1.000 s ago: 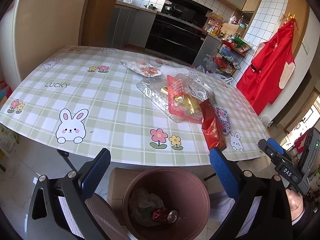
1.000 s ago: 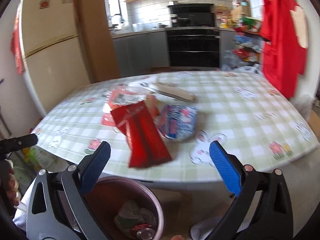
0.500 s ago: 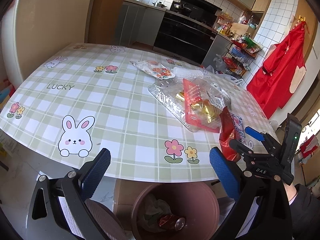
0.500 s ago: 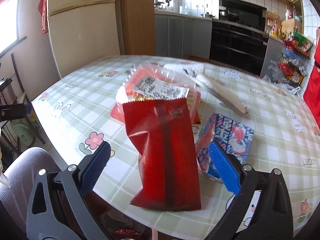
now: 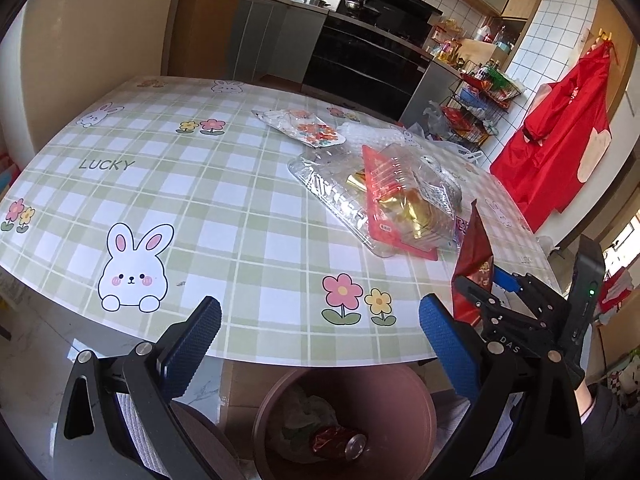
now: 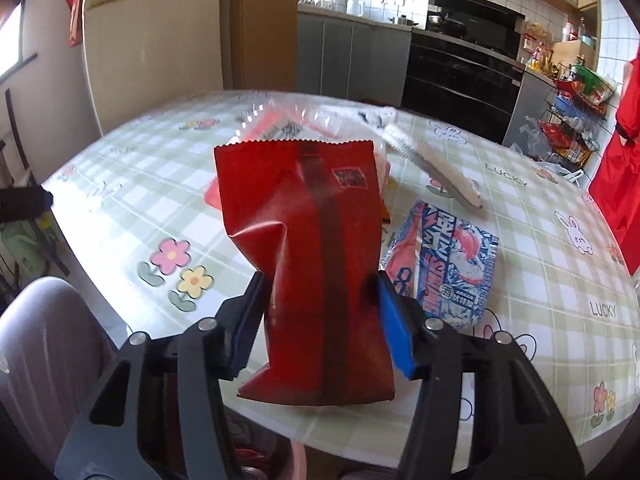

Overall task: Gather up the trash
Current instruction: 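Lift the red bag with the right tool while the left tool grasps the clear tray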

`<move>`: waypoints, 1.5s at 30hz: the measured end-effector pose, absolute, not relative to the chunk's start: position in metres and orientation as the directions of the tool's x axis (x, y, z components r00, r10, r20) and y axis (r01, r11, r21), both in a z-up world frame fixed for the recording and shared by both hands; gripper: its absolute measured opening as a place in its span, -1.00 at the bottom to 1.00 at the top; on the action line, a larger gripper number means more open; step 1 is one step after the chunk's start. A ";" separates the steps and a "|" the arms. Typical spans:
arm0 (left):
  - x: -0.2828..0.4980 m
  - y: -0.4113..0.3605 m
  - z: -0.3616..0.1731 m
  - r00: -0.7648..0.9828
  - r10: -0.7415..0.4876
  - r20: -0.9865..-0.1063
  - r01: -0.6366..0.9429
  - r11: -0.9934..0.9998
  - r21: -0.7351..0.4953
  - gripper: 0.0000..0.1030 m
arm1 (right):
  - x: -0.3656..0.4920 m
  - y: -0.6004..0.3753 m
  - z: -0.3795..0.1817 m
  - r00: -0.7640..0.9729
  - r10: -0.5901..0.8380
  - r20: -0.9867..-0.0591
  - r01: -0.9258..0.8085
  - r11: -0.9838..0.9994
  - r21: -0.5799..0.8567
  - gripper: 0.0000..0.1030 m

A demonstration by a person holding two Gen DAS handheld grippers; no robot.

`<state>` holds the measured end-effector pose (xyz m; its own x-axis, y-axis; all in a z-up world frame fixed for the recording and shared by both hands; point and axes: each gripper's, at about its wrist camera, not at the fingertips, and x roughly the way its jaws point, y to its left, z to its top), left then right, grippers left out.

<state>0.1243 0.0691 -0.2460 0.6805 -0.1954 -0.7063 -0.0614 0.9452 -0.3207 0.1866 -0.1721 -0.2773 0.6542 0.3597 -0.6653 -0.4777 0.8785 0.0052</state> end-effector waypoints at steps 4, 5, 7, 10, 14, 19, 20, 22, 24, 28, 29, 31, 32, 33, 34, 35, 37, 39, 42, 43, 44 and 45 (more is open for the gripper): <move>0.135 0.062 -0.243 0.674 -0.272 -0.687 -0.019 0.923 -0.383 0.88 | 0.170 -0.190 -0.265 0.681 0.385 -0.622 -0.425 0.901 0.093 0.00; 0.140 0.058 -0.241 0.671 -0.286 -0.684 -0.005 0.921 -0.390 0.88 | 0.168 -0.194 -0.262 0.688 0.387 -0.615 -0.405 0.907 0.118 0.00; 0.151 0.048 -0.238 0.665 -0.312 -0.678 0.024 0.917 -0.398 0.88 | 0.163 -0.206 -0.258 0.699 0.391 -0.600 -0.362 0.916 0.174 0.00; 0.170 0.036 -0.237 0.651 -0.357 -0.670 0.049 0.901 -0.432 0.88 | 0.159 -0.219 -0.253 0.717 0.379 -0.584 -0.338 0.923 0.184 -0.01; 0.202 0.022 -0.244 0.611 -0.443 -0.656 0.061 0.853 -0.518 0.88 | 0.158 -0.232 -0.246 0.733 0.373 -0.569 -0.316 0.927 0.201 -0.01; 0.243 0.023 -0.261 0.599 -0.381 -0.704 -0.059 0.856 -0.513 0.87 | 0.159 -0.237 -0.246 0.741 0.364 -0.564 -0.300 0.931 0.207 -0.01; 0.251 0.021 -0.264 0.598 -0.366 -0.713 -0.066 0.864 -0.499 0.87 | 0.159 -0.239 -0.246 0.741 0.365 -0.563 -0.299 0.931 0.210 -0.01; 0.261 0.017 -0.267 0.596 -0.343 -0.726 -0.060 0.883 -0.466 0.87 | 0.159 -0.240 -0.248 0.741 0.369 -0.561 -0.297 0.929 0.219 -0.01; 0.270 0.013 -0.274 0.587 -0.333 -0.738 -0.063 0.890 -0.451 0.85 | 0.159 -0.241 -0.249 0.742 0.370 -0.559 -0.293 0.929 0.226 -0.01; 0.280 0.016 -0.287 0.576 -0.376 -0.726 -0.110 0.844 -0.524 0.75 | 0.158 -0.242 -0.253 0.741 0.371 -0.560 -0.288 0.929 0.234 -0.01; 0.282 0.017 -0.290 0.577 -0.383 -0.722 -0.118 0.835 -0.538 0.66 | 0.157 -0.243 -0.254 0.739 0.372 -0.562 -0.288 0.928 0.235 -0.01; 0.282 0.016 -0.292 0.577 -0.403 -0.710 -0.109 0.824 -0.556 0.51 | 0.157 -0.244 -0.255 0.738 0.371 -0.563 -0.286 0.928 0.237 -0.01; 0.282 0.016 -0.292 0.578 -0.410 -0.706 -0.101 0.822 -0.560 0.39 | 0.157 -0.244 -0.255 0.738 0.372 -0.563 -0.285 0.928 0.239 -0.01; 0.281 0.015 -0.291 0.576 -0.409 -0.708 -0.094 0.827 -0.554 0.36 | 0.157 -0.245 -0.255 0.739 0.373 -0.561 -0.285 0.927 0.242 -0.01; 0.278 0.014 -0.289 0.577 -0.403 -0.711 -0.088 0.834 -0.544 0.31 | 0.156 -0.245 -0.254 0.741 0.375 -0.557 -0.286 0.927 0.243 -0.01; 0.277 0.014 -0.286 0.579 -0.402 -0.709 -0.081 0.838 -0.540 0.26 | 0.156 -0.245 -0.253 0.742 0.376 -0.555 -0.288 0.926 0.243 -0.01; 0.273 0.014 -0.283 0.577 -0.395 -0.715 -0.074 0.847 -0.527 0.23 | 0.155 -0.243 -0.252 0.745 0.376 -0.551 -0.291 0.926 0.239 -0.01; 0.269 0.014 -0.280 0.579 -0.385 -0.719 -0.059 0.859 -0.508 0.21 | 0.156 -0.244 -0.252 0.747 0.378 -0.548 -0.293 0.926 0.239 -0.01; 0.259 0.014 -0.275 0.585 -0.367 -0.723 -0.039 0.878 -0.477 0.20 | 0.156 -0.243 -0.250 0.749 0.380 -0.542 -0.294 0.925 0.242 -0.01; 0.256 0.016 -0.274 0.588 -0.367 -0.721 -0.036 0.879 -0.476 0.20 | 0.156 -0.243 -0.248 0.751 0.379 -0.540 -0.294 0.925 0.240 -0.01; 0.253 0.018 -0.271 0.595 -0.368 -0.715 -0.031 0.878 -0.478 0.20 | 0.155 -0.243 -0.248 0.753 0.379 -0.538 -0.294 0.925 0.240 -0.01; 0.249 0.020 -0.267 0.603 -0.362 -0.710 -0.031 0.880 -0.475 0.19 | 0.155 -0.243 -0.247 0.754 0.379 -0.537 -0.295 0.925 0.238 -0.01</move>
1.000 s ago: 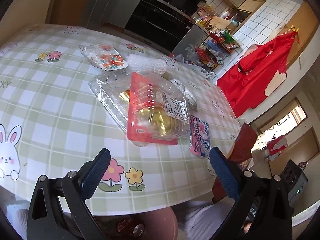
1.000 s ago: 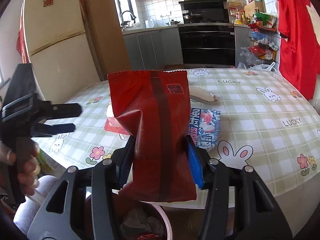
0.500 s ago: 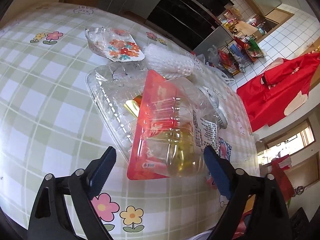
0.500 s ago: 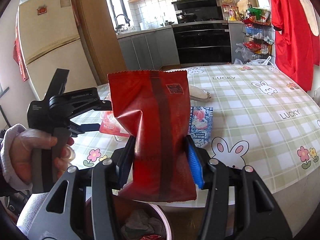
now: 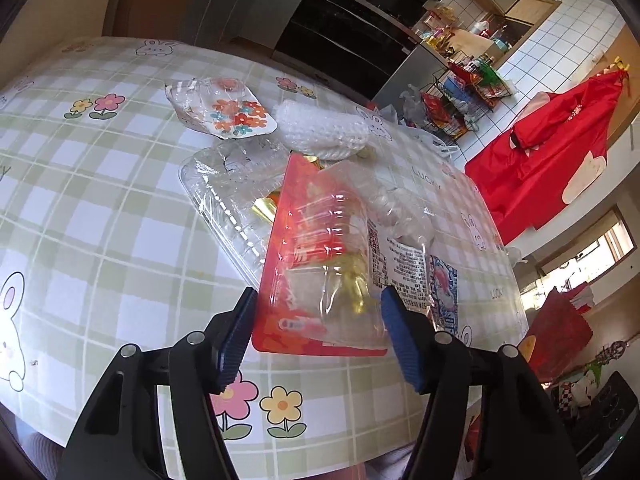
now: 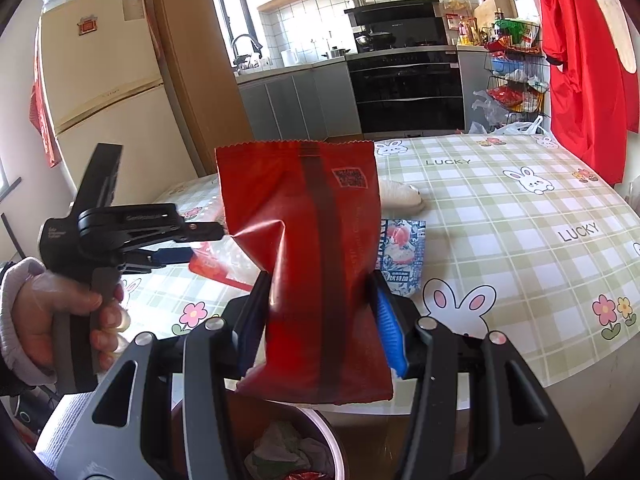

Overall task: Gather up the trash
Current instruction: 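Lift the red bag with the right tool while the left tool grasps the clear tray, then hold the red bag over the bin and open the right tool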

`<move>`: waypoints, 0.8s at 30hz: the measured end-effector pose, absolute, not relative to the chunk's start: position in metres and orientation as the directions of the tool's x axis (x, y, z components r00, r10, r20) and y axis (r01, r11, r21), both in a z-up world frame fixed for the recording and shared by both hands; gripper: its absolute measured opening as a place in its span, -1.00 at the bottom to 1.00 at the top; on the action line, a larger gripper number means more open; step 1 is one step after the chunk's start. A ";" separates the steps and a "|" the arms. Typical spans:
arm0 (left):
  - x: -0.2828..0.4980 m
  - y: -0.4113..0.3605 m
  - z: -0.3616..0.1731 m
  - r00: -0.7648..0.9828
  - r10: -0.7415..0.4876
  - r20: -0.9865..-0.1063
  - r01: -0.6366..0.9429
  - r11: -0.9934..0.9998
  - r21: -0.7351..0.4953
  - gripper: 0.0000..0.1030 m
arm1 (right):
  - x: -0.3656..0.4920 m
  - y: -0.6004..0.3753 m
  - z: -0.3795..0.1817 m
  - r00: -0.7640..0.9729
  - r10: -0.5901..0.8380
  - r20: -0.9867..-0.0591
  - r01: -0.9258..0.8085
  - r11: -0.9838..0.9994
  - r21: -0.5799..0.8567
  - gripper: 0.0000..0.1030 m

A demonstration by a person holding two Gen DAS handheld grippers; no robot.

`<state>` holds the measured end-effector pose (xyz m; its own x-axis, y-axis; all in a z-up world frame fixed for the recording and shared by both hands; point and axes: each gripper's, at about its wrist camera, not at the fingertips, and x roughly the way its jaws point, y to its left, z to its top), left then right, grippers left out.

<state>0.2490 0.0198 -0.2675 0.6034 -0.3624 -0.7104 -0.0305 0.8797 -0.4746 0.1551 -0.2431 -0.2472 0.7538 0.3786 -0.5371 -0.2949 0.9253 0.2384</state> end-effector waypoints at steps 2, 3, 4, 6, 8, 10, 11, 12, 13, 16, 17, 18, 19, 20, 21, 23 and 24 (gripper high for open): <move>0.241 0.025 -0.260 0.620 -0.362 -0.696 -0.022 0.879 -0.476 0.19 | 0.155 -0.243 -0.247 0.755 0.379 -0.536 -0.296 0.925 0.237 -0.01; 0.237 0.027 -0.257 0.628 -0.358 -0.691 -0.015 0.882 -0.471 0.19 | 0.155 -0.243 -0.247 0.754 0.378 -0.537 -0.296 0.925 0.236 -0.01; 0.232 0.028 -0.254 0.636 -0.354 -0.686 -0.008 0.886 -0.464 0.19 | 0.155 -0.243 -0.248 0.752 0.379 -0.538 -0.296 0.925 0.238 -0.01; 0.225 0.031 -0.247 0.652 -0.341 -0.677 -0.004 0.892 -0.452 0.18 | 0.154 -0.244 -0.247 0.753 0.382 -0.536 -0.299 0.924 0.239 -0.01; 0.218 0.035 -0.239 0.672 -0.329 -0.663 0.001 0.896 -0.444 0.18 | 0.154 -0.244 -0.245 0.755 0.382 -0.533 -0.300 0.924 0.236 -0.01; 0.209 0.041 -0.229 0.698 -0.308 -0.646 -0.004 0.901 -0.434 0.18 | 0.152 -0.244 -0.241 0.760 0.383 -0.525 -0.302 0.923 0.237 -0.01; 0.206 0.043 -0.225 0.709 -0.298 -0.639 -0.009 0.902 -0.431 0.18 | 0.152 -0.244 -0.240 0.761 0.385 -0.522 -0.304 0.923 0.237 -0.01; 0.201 0.047 -0.219 0.723 -0.284 -0.629 -0.013 0.905 -0.424 0.18 | 0.151 -0.244 -0.237 0.764 0.386 -0.516 -0.307 0.922 0.236 -0.01; 0.195 0.050 -0.213 0.738 -0.268 -0.620 -0.017 0.910 -0.414 0.18 | 0.150 -0.244 -0.235 0.766 0.388 -0.512 -0.310 0.921 0.235 -0.01; 0.180 0.060 -0.192 0.776 -0.229 -0.587 -0.023 0.921 -0.390 0.18 | 0.145 -0.242 -0.225 0.772 0.398 -0.495 -0.325 0.917 0.230 -0.01; 0.174 0.063 -0.187 0.786 -0.220 -0.577 -0.023 0.923 -0.384 0.19 | 0.143 -0.241 -0.222 0.774 0.401 -0.490 -0.330 0.916 0.229 -0.01; 0.168 0.065 -0.181 0.794 -0.213 -0.569 -0.022 0.926 -0.378 0.19 | 0.140 -0.240 -0.219 0.775 0.406 -0.485 -0.338 0.914 0.225 -0.01; 0.160 0.068 -0.175 0.803 -0.202 -0.560 -0.020 0.931 -0.365 0.19 | 0.138 -0.238 -0.216 0.775 0.410 -0.482 -0.343 0.912 0.224 -0.01; 0.154 0.069 -0.171 0.810 -0.194 -0.554 -0.019 0.935 -0.354 0.19 | 0.135 -0.237 -0.213 0.773 0.415 -0.479 -0.351 0.910 0.222 -0.01; 0.148 0.071 -0.167 0.815 -0.188 -0.549 -0.018 0.938 -0.347 0.19 | 0.132 -0.236 -0.211 0.772 0.419 -0.478 -0.356 0.908 0.221 -0.01; 0.135 0.076 -0.161 0.820 -0.180 -0.543 -0.019 0.940 -0.341 0.19 | 0.125 -0.233 -0.206 0.766 0.431 -0.477 -0.368 0.902 0.223 -0.01; 0.129 0.078 -0.158 0.823 -0.177 -0.539 -0.021 0.940 -0.340 0.19 | 0.120 -0.231 -0.204 0.761 0.440 -0.477 -0.377 0.898 0.228 -0.01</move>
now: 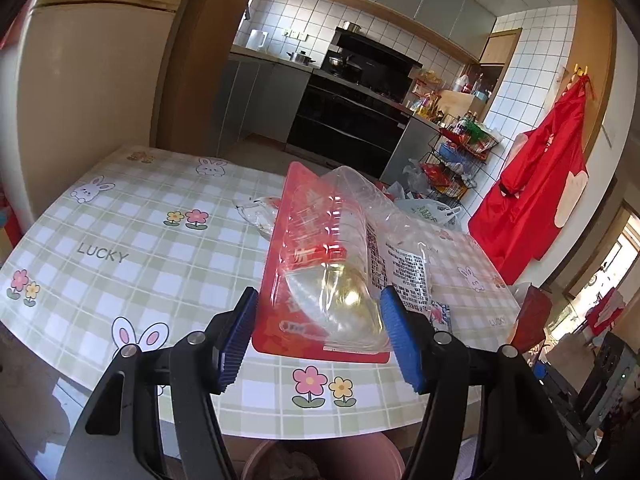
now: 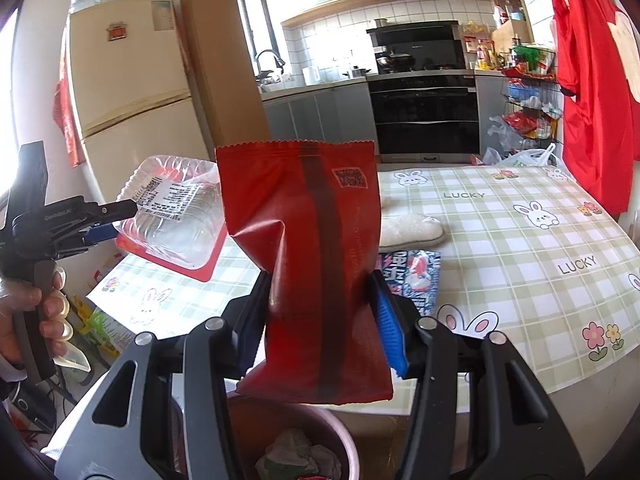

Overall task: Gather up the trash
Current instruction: 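Hold the red bag over the bin and open the right tool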

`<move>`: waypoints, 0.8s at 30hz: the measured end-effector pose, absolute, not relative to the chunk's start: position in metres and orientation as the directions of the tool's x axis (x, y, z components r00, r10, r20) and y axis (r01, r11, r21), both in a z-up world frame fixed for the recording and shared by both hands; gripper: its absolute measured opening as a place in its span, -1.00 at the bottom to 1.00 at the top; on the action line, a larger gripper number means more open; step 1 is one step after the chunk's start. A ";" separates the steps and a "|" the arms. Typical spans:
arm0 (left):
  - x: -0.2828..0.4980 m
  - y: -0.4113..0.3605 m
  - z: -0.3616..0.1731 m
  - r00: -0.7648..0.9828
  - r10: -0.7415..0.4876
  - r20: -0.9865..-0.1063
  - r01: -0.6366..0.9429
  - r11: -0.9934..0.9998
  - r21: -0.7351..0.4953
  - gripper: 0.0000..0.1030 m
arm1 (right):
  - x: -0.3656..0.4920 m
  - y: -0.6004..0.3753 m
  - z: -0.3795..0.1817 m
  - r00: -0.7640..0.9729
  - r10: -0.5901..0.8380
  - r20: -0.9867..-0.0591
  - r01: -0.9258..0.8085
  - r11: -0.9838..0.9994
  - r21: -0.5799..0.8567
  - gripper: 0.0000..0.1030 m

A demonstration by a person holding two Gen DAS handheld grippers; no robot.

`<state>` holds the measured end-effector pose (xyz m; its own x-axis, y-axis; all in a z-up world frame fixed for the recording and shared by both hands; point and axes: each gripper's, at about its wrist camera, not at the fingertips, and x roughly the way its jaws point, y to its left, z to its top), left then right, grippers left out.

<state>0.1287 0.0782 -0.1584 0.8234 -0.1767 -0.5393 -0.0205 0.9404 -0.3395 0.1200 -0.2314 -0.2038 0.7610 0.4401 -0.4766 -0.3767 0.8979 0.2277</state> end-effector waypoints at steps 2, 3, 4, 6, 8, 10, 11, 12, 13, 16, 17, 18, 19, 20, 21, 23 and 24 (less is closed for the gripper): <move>0.116 0.082 -0.152 0.830 -0.173 -0.530 -0.019 0.941 -0.338 0.19 | 0.111 -0.228 -0.199 0.753 0.456 -0.474 -0.393 0.890 0.230 -0.01; 0.110 0.084 -0.149 0.836 -0.171 -0.522 -0.018 0.941 -0.338 0.19 | 0.107 -0.226 -0.197 0.749 0.462 -0.474 -0.401 0.887 0.230 -0.01; 0.102 0.085 -0.146 0.842 -0.170 -0.512 -0.015 0.941 -0.338 0.19 | 0.102 -0.224 -0.195 0.744 0.469 -0.476 -0.410 0.883 0.229 -0.01; 0.092 0.086 -0.141 0.851 -0.176 -0.496 -0.008 0.938 -0.347 0.19 | 0.093 -0.218 -0.191 0.733 0.482 -0.480 -0.429 0.875 0.225 -0.01; 0.080 0.088 -0.138 0.857 -0.186 -0.481 -0.001 0.932 -0.362 0.19 | 0.085 -0.212 -0.189 0.722 0.494 -0.485 -0.445 0.868 0.222 -0.01; 0.068 0.090 -0.135 0.862 -0.194 -0.468 0.003 0.926 -0.378 0.19 | 0.075 -0.205 -0.185 0.711 0.503 -0.492 -0.462 0.861 0.212 -0.01; 0.064 0.093 -0.136 0.862 -0.204 -0.465 0.003 0.918 -0.396 0.19 | 0.069 -0.201 -0.184 0.706 0.505 -0.496 -0.470 0.859 0.205 -0.01; 0.060 0.095 -0.137 0.861 -0.218 -0.460 0.004 0.906 -0.422 0.19 | 0.066 -0.199 -0.184 0.701 0.508 -0.501 -0.476 0.856 0.203 -0.01; 0.056 0.096 -0.137 0.861 -0.229 -0.455 0.006 0.898 -0.440 0.19 | 0.061 -0.195 -0.184 0.692 0.512 -0.508 -0.482 0.852 0.204 -0.01; 0.046 0.097 -0.137 0.865 -0.236 -0.443 0.018 0.896 -0.443 0.19 | 0.051 -0.187 -0.183 0.675 0.523 -0.521 -0.499 0.843 0.200 -0.01; 0.042 0.097 -0.137 0.867 -0.239 -0.438 0.022 0.895 -0.445 0.19 | 0.048 -0.185 -0.183 0.669 0.525 -0.527 -0.505 0.840 0.196 -0.01; 0.041 0.098 -0.136 0.867 -0.241 -0.435 0.023 0.893 -0.450 0.19 | 0.047 -0.183 -0.184 0.664 0.526 -0.531 -0.510 0.838 0.193 0.00; 0.039 0.100 -0.136 0.868 -0.244 -0.433 0.022 0.889 -0.457 0.19 | 0.046 -0.181 -0.184 0.661 0.527 -0.535 -0.513 0.837 0.191 0.00; 0.037 0.102 -0.137 0.869 -0.246 -0.430 0.021 0.886 -0.463 0.20 | 0.045 -0.179 -0.184 0.658 0.529 -0.536 -0.516 0.835 0.190 0.00; 0.037 0.104 -0.137 0.870 -0.246 -0.427 0.021 0.884 -0.467 0.20 | 0.044 -0.178 -0.184 0.655 0.531 -0.537 -0.519 0.833 0.191 0.00; 0.035 0.106 -0.136 0.871 -0.247 -0.424 0.020 0.881 -0.472 0.20 | 0.043 -0.177 -0.183 0.644 0.545 -0.538 -0.527 0.825 0.205 0.04; 0.035 0.106 -0.136 0.872 -0.248 -0.422 0.020 0.880 -0.475 0.20 | 0.042 -0.177 -0.183 0.644 0.548 -0.534 -0.530 0.823 0.205 0.04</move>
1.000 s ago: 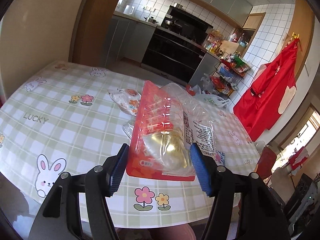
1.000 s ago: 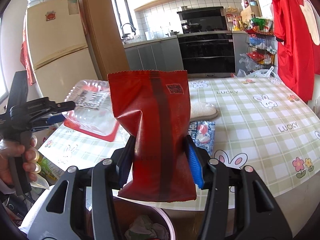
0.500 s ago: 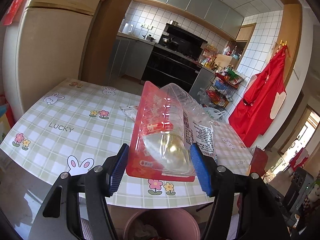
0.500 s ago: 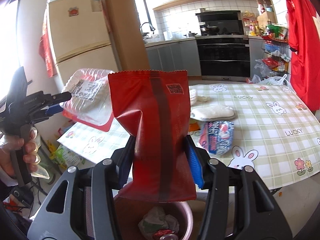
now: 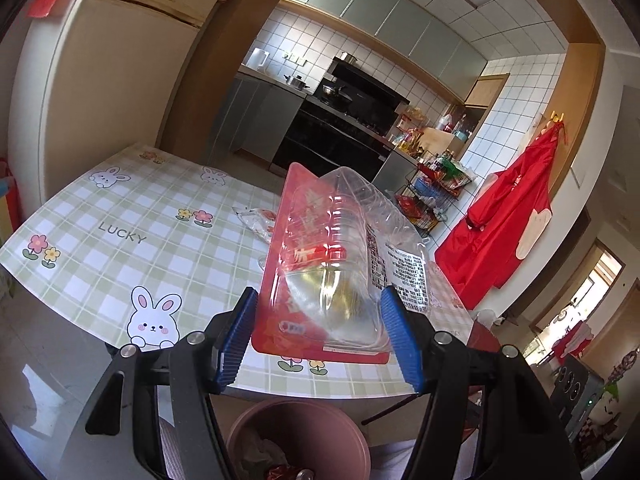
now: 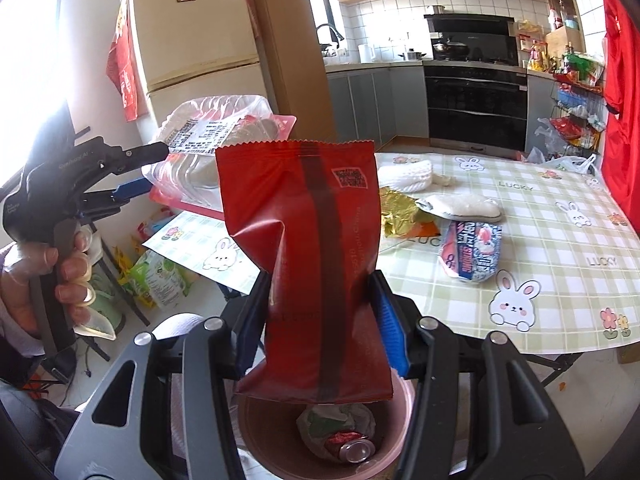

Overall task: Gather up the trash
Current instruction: 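Hold the red bag over the bin and open the right tool, then carry the clear plastic tray over the bin and open the left tool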

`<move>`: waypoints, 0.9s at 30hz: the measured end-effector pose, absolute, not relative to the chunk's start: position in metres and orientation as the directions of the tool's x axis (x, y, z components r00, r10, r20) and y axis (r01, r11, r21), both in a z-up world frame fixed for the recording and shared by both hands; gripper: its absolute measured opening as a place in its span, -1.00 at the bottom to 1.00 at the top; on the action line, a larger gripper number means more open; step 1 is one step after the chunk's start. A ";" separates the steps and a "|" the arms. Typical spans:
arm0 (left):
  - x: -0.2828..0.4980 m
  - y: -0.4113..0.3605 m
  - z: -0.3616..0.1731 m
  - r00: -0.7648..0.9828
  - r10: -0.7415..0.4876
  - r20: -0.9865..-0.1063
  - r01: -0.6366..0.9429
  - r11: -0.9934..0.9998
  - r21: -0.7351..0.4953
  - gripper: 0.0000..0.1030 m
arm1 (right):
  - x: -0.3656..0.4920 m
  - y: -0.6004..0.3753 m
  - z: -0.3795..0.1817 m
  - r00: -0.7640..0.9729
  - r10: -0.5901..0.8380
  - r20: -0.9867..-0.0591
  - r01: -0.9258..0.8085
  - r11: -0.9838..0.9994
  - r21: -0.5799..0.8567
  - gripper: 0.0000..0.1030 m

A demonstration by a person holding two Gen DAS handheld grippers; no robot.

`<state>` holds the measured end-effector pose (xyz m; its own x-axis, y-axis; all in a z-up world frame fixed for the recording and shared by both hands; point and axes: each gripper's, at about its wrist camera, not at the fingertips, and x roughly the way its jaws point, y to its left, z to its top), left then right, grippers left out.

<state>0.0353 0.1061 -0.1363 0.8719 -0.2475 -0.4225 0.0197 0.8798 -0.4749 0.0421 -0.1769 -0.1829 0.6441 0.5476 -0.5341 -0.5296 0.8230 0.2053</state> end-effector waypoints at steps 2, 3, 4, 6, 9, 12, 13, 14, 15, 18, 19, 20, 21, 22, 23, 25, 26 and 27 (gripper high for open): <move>0.037 0.107 -0.138 0.871 -0.251 -0.423 0.020 0.877 -0.481 0.20 | 0.042 -0.177 -0.183 0.644 0.551 -0.531 -0.533 0.821 0.206 0.14; 0.037 0.107 -0.139 0.869 -0.254 -0.424 0.020 0.876 -0.483 0.20 | 0.043 -0.178 -0.183 0.642 0.554 -0.530 -0.532 0.820 0.212 0.23; 0.038 0.106 -0.140 0.867 -0.258 -0.427 0.022 0.875 -0.484 0.20 | 0.044 -0.179 -0.183 0.643 0.556 -0.526 -0.529 0.820 0.220 0.36; 0.039 0.103 -0.143 0.861 -0.265 -0.434 0.025 0.875 -0.484 0.20 | 0.046 -0.181 -0.184 0.649 0.553 -0.522 -0.520 0.824 0.226 0.39; 0.040 0.098 -0.146 0.855 -0.267 -0.444 0.032 0.882 -0.470 0.20 | 0.048 -0.188 -0.182 0.687 0.520 -0.507 -0.478 0.849 0.224 0.73; 0.040 0.092 -0.147 0.852 -0.269 -0.450 0.047 0.894 -0.446 0.20 | 0.049 -0.198 -0.177 0.744 0.462 -0.483 -0.410 0.886 0.216 0.89; 0.040 0.089 -0.148 0.850 -0.271 -0.452 0.054 0.898 -0.437 0.20 | 0.051 -0.202 -0.176 0.755 0.447 -0.480 -0.392 0.894 0.218 0.89; 0.040 0.086 -0.148 0.848 -0.273 -0.454 0.060 0.901 -0.429 0.20 | 0.052 -0.206 -0.175 0.764 0.435 -0.477 -0.373 0.900 0.225 0.89; 0.039 0.083 -0.148 0.847 -0.273 -0.456 0.067 0.906 -0.418 0.20 | 0.052 -0.210 -0.174 0.769 0.428 -0.475 -0.359 0.904 0.233 0.89; 0.037 0.071 -0.147 0.844 -0.274 -0.462 0.097 0.924 -0.369 0.20 | 0.055 -0.221 -0.174 0.791 0.393 -0.468 -0.307 0.918 0.250 0.89; 0.037 0.067 -0.147 0.842 -0.275 -0.463 0.108 0.929 -0.354 0.21 | 0.055 -0.224 -0.174 0.796 0.382 -0.470 -0.293 0.922 0.253 0.89; 0.036 0.062 -0.147 0.840 -0.278 -0.466 0.121 0.933 -0.339 0.21 | 0.056 -0.227 -0.175 0.800 0.371 -0.472 -0.278 0.926 0.257 0.89; 0.037 0.059 -0.148 0.836 -0.284 -0.469 0.130 0.934 -0.333 0.21 | 0.057 -0.229 -0.176 0.802 0.364 -0.474 -0.268 0.928 0.259 0.89; 0.037 0.056 -0.149 0.829 -0.295 -0.474 0.140 0.932 -0.334 0.21 | 0.057 -0.231 -0.177 0.803 0.359 -0.477 -0.259 0.929 0.263 0.89; 0.038 0.054 -0.151 0.823 -0.303 -0.480 0.145 0.930 -0.339 0.21 | 0.057 -0.233 -0.178 0.803 0.355 -0.479 -0.254 0.930 0.265 0.89; 0.039 0.049 -0.156 0.813 -0.313 -0.491 0.153 0.928 -0.339 0.22 | 0.058 -0.236 -0.181 0.803 0.344 -0.487 -0.236 0.934 0.269 0.89; 0.039 0.047 -0.157 0.809 -0.316 -0.496 0.157 0.929 -0.336 0.22 | 0.058 -0.236 -0.182 0.802 0.341 -0.490 -0.232 0.934 0.271 0.89; 0.039 0.046 -0.159 0.805 -0.320 -0.499 0.162 0.928 -0.335 0.22 | 0.058 -0.238 -0.183 0.802 0.337 -0.493 -0.226 0.935 0.273 0.89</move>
<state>0.0391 0.0456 -0.1593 0.8050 -0.3204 -0.4993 0.1619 0.9284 -0.3345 0.0585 -0.2378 -0.1831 0.8022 0.3375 -0.4925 -0.2261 0.9352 0.2726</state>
